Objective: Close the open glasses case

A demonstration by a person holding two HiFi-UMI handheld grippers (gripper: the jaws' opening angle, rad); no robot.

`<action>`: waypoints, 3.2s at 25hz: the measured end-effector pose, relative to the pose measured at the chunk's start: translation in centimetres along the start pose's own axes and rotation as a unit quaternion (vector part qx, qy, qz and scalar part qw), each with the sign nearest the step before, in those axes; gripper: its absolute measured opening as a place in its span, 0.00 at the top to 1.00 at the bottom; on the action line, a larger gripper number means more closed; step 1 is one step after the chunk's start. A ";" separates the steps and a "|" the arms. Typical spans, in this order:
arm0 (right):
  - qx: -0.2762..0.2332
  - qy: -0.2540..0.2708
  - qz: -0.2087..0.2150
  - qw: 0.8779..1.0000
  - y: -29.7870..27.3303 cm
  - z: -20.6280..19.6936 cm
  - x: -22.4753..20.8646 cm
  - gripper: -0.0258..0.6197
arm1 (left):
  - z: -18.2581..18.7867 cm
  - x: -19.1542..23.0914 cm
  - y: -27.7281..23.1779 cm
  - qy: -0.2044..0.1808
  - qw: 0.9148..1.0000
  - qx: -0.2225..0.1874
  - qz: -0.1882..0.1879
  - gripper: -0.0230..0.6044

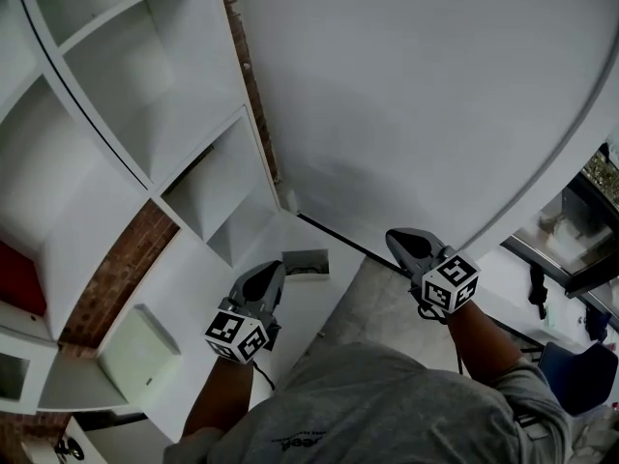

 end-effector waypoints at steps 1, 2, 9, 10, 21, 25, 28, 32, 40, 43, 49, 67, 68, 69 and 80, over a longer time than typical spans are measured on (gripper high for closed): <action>0.000 0.000 0.002 1.000 -0.2 0.1 0.0 0.95 | 0.0 0.1 0.1 0.002 1.000 0.000 0.003 0.97; -0.001 0.001 0.003 1.000 -0.3 0.1 -0.1 0.95 | -0.1 0.1 0.2 0.002 1.000 0.000 0.006 0.97; 0.034 0.043 0.091 0.994 -1.7 -0.3 1.0 0.62 | -0.5 0.1 0.5 0.004 1.000 0.001 0.015 0.97; 0.047 0.064 0.108 0.991 -2.2 -0.6 1.3 0.56 | -0.6 0.2 0.6 0.005 1.000 0.002 0.018 0.97; 0.125 0.161 0.172 0.964 -9.2 -5.0 3.0 0.42 | -3.4 4.1 3.0 0.032 0.997 0.020 0.072 0.97; 0.160 0.148 0.192 0.957 -12.2 -7.6 3.1 0.40 | -5.1 6.1 4.0 0.048 0.994 0.031 0.089 0.97; 0.182 0.151 0.201 0.950 -14.3 -9.9 3.2 0.40 | -6.3 7.5 4.4 0.059 0.993 0.038 0.094 0.97; 0.208 0.147 0.206 0.945 -17.1 -12.7 3.1 0.39 | -7.9 9.1 4.6 0.071 0.992 0.048 0.096 0.97; 0.272 0.187 0.220 0.918 -21.8 -18.7 3.4 0.35 | -10.5 11.2 4.6 0.098 0.989 0.065 0.094 0.97; 0.288 0.199 0.227 0.909 -23.2 -20.4 3.3 0.33 | -11.3 11.5 4.6 0.103 0.988 0.074 0.089 0.97; 0.315 0.245 0.242 0.884 -24.9 -23.0 3.7 0.30 | -12.2 11.9 4.7 0.110 0.987 0.081 0.085 0.97; 0.346 0.258 0.243 0.869 -26.2 -25.9 3.4 0.39 | -13.1 12.1 4.9 0.122 0.985 0.090 0.082 0.97; 0.345 0.259 0.241 0.869 -26.1 -26.0 3.5 0.39 | -13.2 12.0 4.8 0.122 0.985 0.092 0.082 0.97; 0.344 0.261 0.239 0.870 -26.0 -26.0 3.5 0.40 | -13.3 11.9 4.8 0.123 0.985 0.093 0.081 0.97; 0.335 0.284 0.217 0.872 -25.2 -26.0 4.5 0.47 | -13.4 11.1 4.6 0.123 0.985 0.092 0.073 0.97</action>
Point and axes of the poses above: the fingertips, and each gripper's own axes: y backward along the fingers, x to its left, z out of its top, the point moved 9 cm from there along y, backward along the fingers, and after that the axes turned 3 degrees about y, right-handed, at the moved point
